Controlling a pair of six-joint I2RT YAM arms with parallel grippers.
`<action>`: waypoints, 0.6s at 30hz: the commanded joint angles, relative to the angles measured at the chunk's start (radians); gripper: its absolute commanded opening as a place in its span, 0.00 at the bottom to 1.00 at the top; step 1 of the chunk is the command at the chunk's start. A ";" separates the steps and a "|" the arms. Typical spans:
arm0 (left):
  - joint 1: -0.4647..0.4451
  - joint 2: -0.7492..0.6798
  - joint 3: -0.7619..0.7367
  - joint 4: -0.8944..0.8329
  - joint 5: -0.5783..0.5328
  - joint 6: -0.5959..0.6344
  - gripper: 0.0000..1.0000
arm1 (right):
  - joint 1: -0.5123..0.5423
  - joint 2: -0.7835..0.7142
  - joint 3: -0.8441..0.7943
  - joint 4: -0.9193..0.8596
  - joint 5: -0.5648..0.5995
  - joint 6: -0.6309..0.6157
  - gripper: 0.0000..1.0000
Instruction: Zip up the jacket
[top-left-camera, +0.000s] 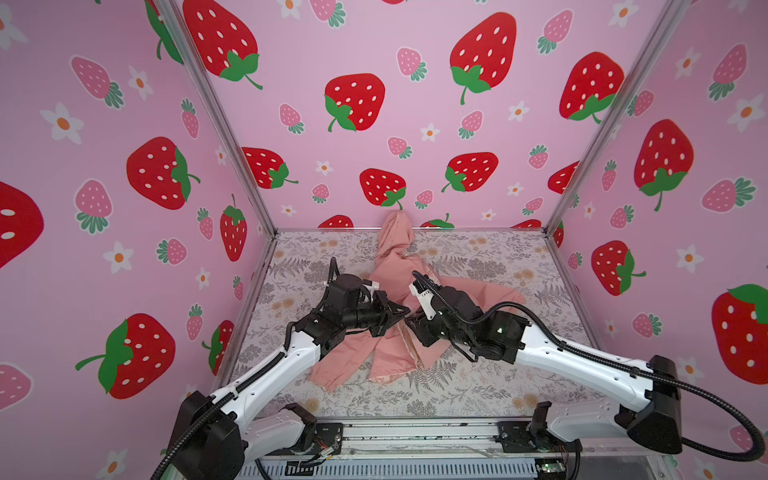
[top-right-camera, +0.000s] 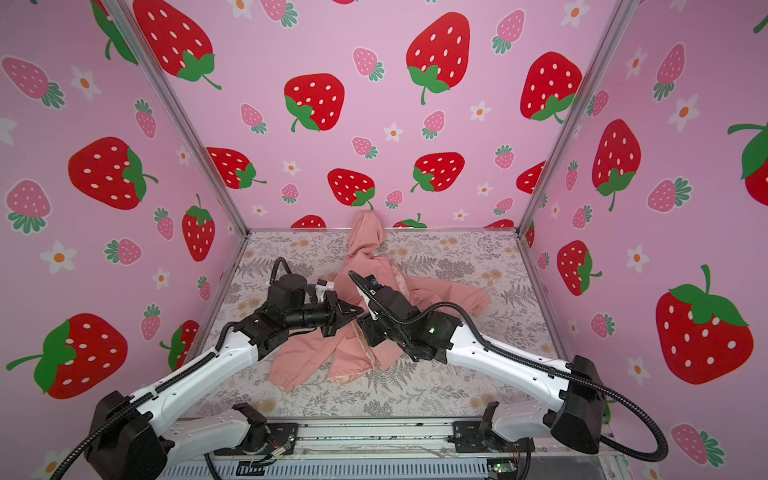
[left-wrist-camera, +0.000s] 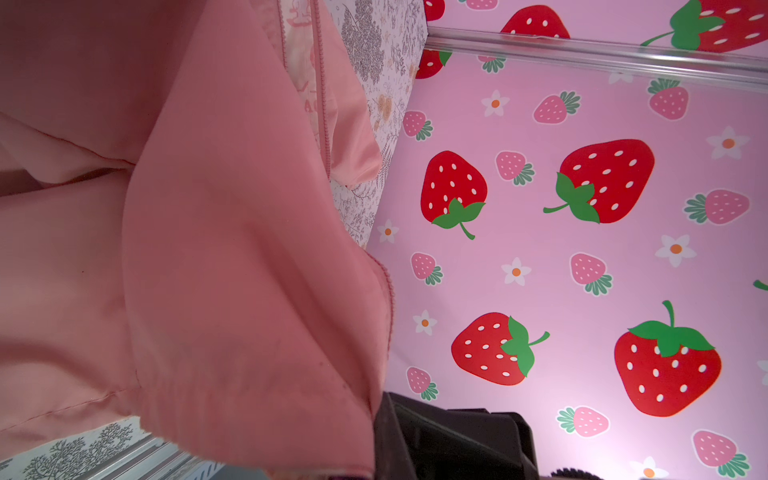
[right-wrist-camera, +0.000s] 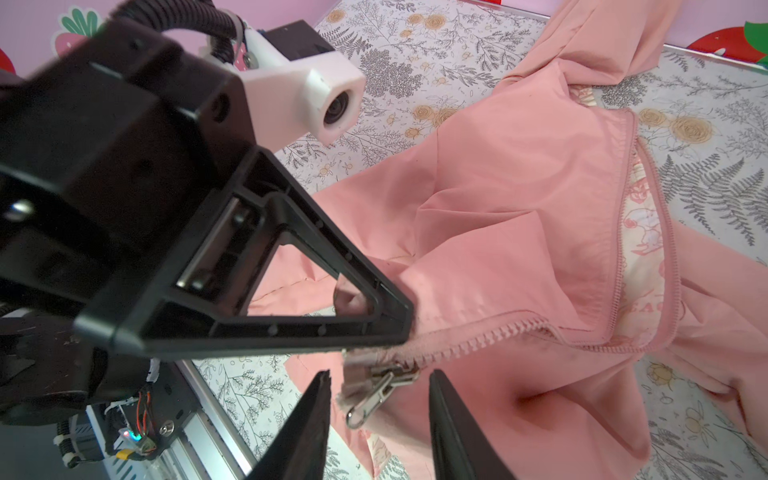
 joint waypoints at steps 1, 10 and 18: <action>-0.003 0.002 0.051 0.024 0.024 0.000 0.00 | 0.004 -0.024 -0.019 0.013 0.001 0.003 0.38; -0.003 0.003 0.053 0.025 0.026 0.003 0.00 | 0.005 -0.044 -0.033 0.006 0.025 0.007 0.31; -0.008 0.005 0.057 0.027 0.028 0.002 0.00 | 0.004 -0.038 -0.032 0.009 0.033 0.007 0.27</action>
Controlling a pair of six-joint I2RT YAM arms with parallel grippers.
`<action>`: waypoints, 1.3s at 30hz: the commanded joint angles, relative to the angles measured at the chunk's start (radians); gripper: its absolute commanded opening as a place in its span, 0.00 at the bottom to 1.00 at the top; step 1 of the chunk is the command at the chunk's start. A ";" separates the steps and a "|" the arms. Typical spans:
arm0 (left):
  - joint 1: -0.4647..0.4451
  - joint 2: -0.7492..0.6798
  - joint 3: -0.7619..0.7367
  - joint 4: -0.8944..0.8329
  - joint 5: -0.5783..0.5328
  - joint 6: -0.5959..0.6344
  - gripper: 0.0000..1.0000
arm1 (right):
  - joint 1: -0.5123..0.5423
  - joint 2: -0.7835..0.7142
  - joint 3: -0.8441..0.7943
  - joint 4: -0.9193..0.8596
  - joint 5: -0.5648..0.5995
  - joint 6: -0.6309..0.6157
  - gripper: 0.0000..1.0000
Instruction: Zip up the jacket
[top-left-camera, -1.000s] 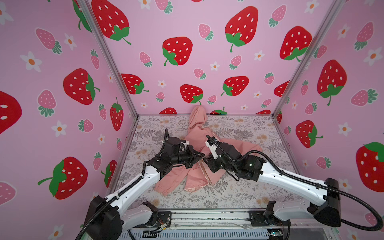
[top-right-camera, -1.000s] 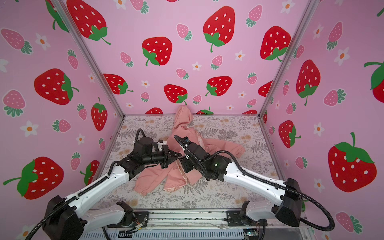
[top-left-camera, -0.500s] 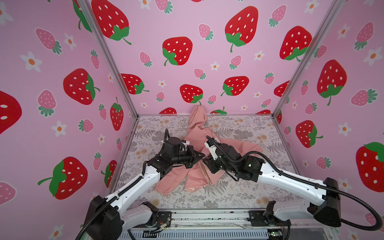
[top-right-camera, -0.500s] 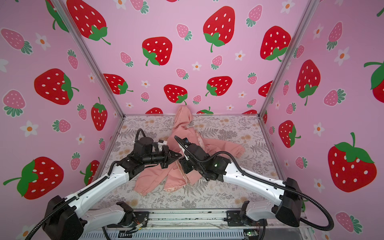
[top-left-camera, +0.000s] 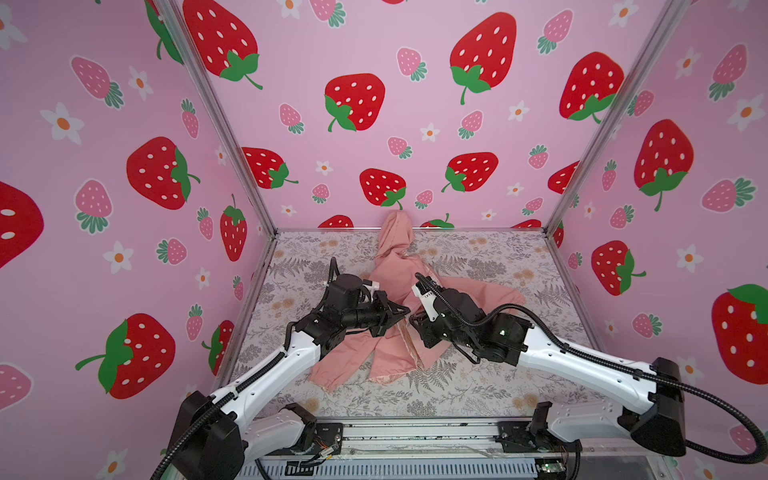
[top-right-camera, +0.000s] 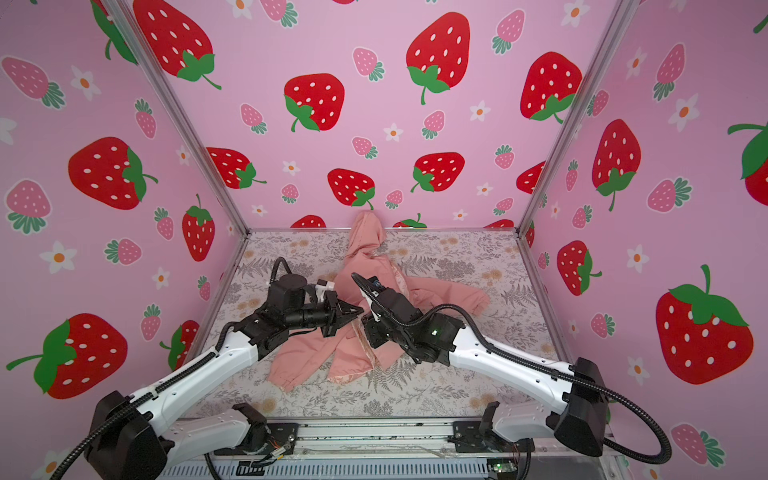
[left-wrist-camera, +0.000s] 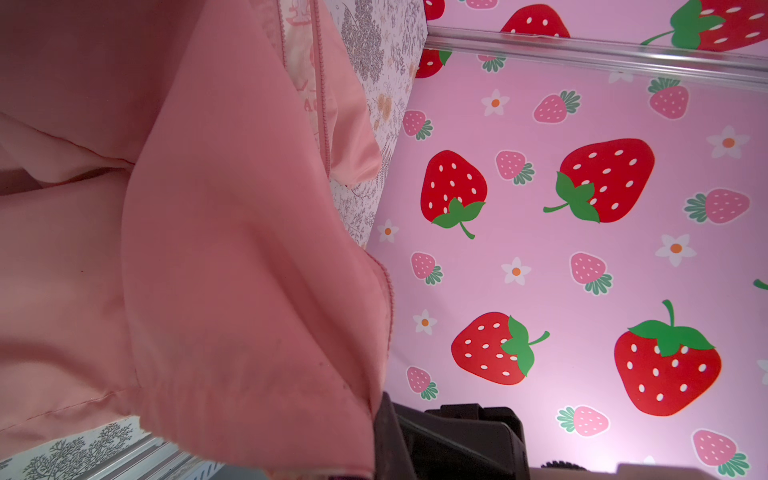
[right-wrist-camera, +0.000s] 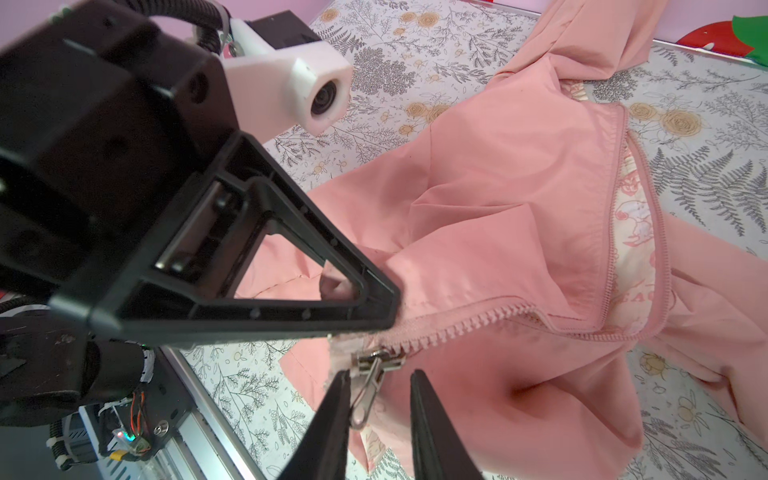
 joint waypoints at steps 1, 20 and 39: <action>-0.007 0.006 0.057 0.028 0.027 0.003 0.00 | 0.003 -0.017 -0.007 0.007 0.021 0.002 0.26; -0.017 0.014 0.058 0.047 0.043 0.011 0.00 | 0.002 -0.026 -0.006 0.013 0.032 0.007 0.04; 0.026 -0.064 -0.149 0.097 0.033 0.142 0.36 | -0.015 0.015 -0.069 0.075 -0.117 0.019 0.00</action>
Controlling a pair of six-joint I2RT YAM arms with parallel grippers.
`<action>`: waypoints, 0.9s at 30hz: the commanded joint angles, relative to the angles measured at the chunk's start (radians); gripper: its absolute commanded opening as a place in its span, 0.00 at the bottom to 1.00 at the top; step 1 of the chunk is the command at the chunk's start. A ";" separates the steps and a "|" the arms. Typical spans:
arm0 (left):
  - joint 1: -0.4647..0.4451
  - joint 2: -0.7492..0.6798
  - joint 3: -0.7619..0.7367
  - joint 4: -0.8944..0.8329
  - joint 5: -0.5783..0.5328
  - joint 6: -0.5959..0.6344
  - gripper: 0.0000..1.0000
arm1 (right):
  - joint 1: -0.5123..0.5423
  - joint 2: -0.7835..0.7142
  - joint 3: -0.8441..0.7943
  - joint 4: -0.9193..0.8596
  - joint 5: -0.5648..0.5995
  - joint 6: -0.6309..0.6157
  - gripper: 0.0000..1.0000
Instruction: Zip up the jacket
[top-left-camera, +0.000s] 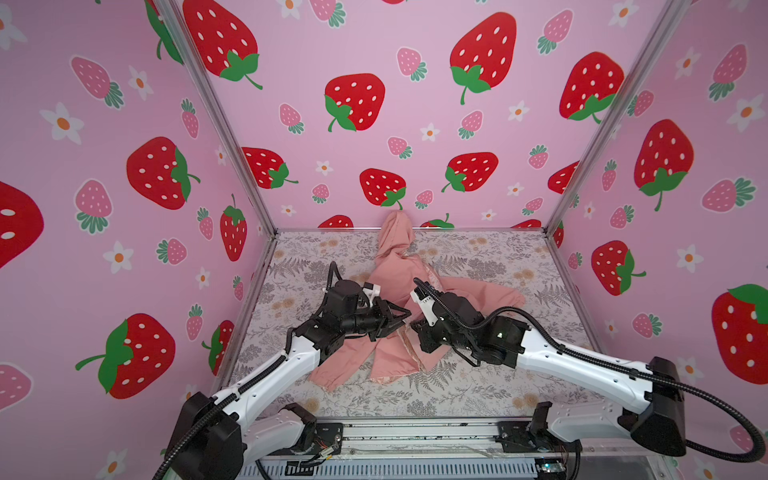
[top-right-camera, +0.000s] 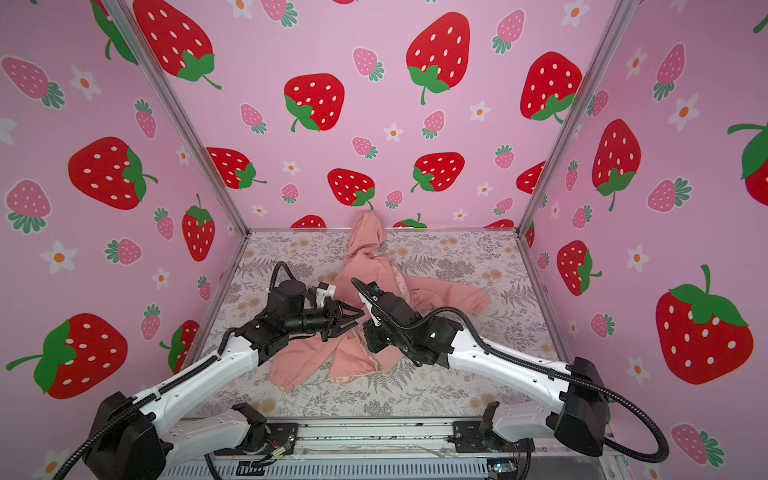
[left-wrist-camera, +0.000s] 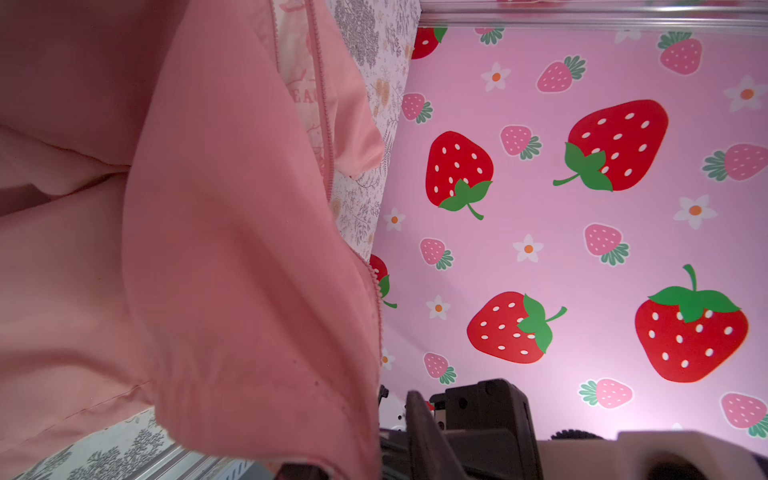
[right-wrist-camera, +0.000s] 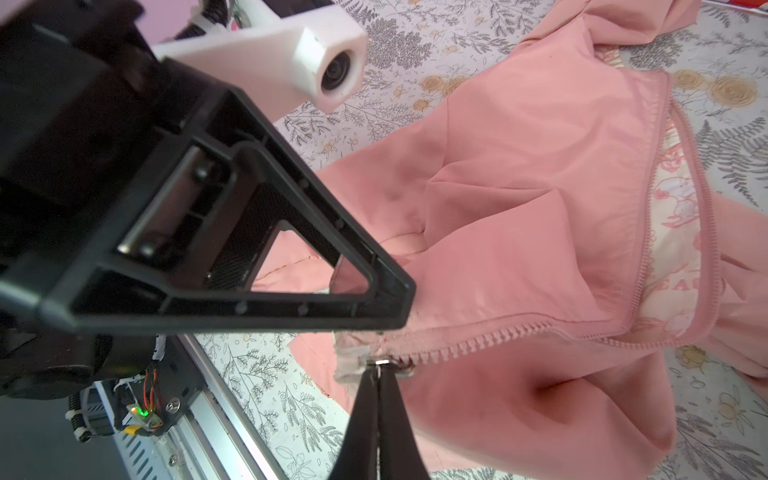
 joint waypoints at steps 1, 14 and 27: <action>0.009 -0.040 -0.064 0.049 -0.008 0.041 0.37 | -0.012 0.016 -0.023 0.051 -0.062 0.006 0.00; 0.033 -0.224 -0.242 0.146 -0.135 0.153 0.38 | -0.089 0.081 -0.062 0.162 -0.245 0.026 0.00; 0.025 -0.274 -0.324 0.165 -0.167 0.302 0.40 | -0.143 0.143 -0.063 0.247 -0.378 0.047 0.00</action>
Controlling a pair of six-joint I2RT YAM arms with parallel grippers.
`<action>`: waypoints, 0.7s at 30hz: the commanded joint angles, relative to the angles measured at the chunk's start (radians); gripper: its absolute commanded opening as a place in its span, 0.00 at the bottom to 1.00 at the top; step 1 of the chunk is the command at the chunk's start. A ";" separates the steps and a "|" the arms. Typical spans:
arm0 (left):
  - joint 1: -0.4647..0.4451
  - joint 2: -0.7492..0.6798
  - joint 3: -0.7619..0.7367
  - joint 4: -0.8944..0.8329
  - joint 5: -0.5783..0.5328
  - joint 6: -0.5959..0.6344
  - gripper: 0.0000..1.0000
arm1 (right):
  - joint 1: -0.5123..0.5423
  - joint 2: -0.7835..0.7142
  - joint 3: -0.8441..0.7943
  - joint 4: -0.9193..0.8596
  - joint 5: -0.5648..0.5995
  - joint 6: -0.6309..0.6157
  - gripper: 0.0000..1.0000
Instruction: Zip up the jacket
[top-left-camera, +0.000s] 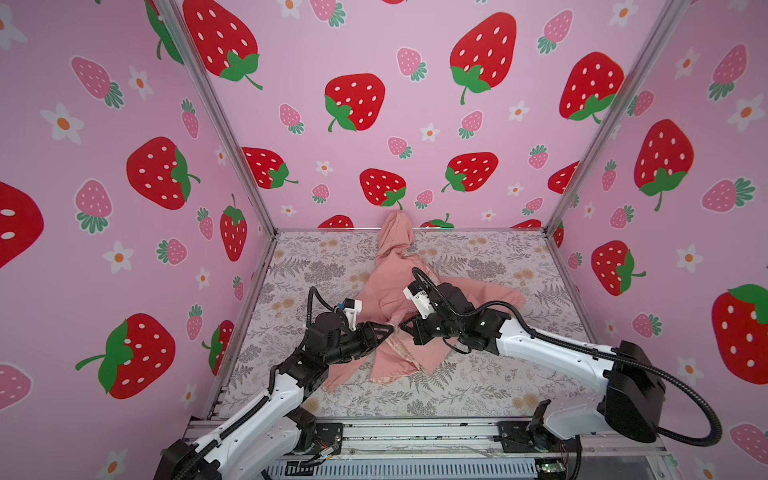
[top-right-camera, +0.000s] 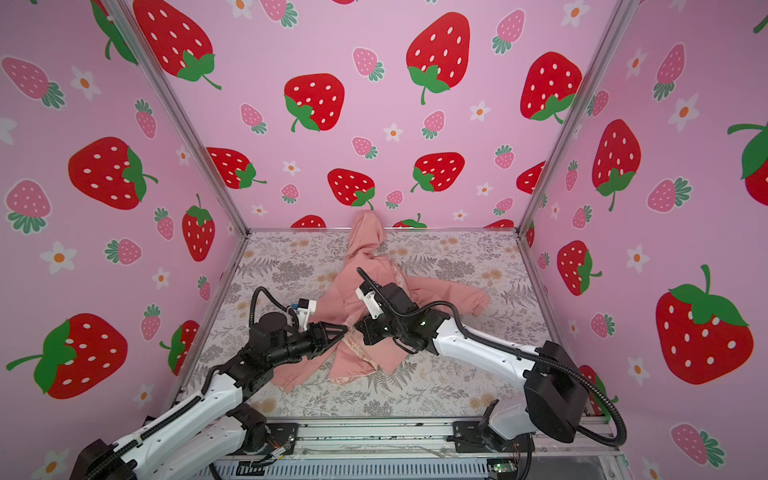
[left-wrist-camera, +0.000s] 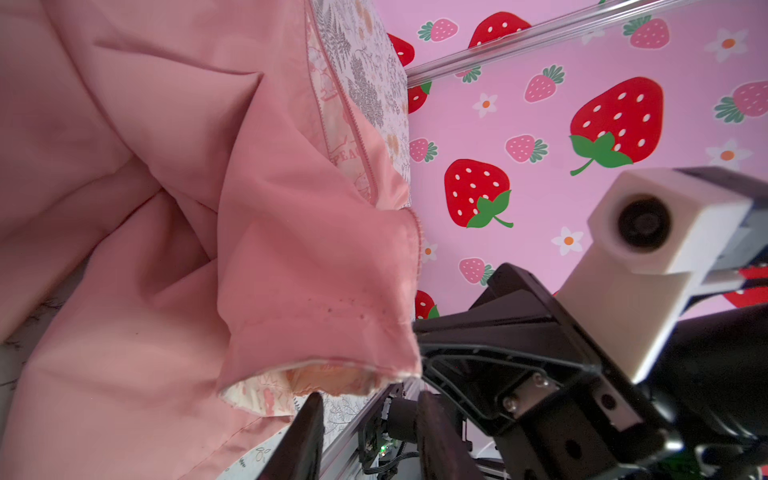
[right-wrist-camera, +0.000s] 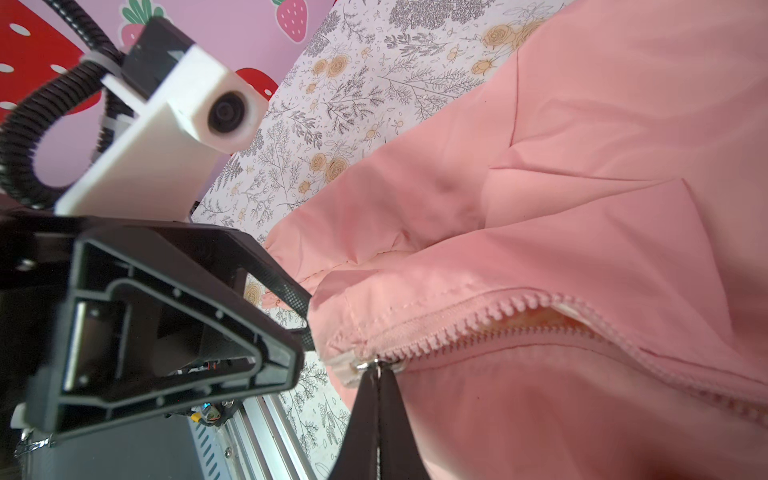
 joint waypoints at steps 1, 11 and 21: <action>-0.008 -0.008 -0.011 0.055 -0.023 0.073 0.40 | -0.009 0.006 -0.009 0.040 -0.044 0.009 0.00; -0.080 0.036 0.030 0.089 -0.057 0.176 0.41 | -0.014 0.006 -0.012 0.050 -0.056 0.019 0.00; -0.121 0.106 0.050 0.112 -0.118 0.214 0.40 | -0.017 -0.005 -0.020 0.053 -0.064 0.022 0.00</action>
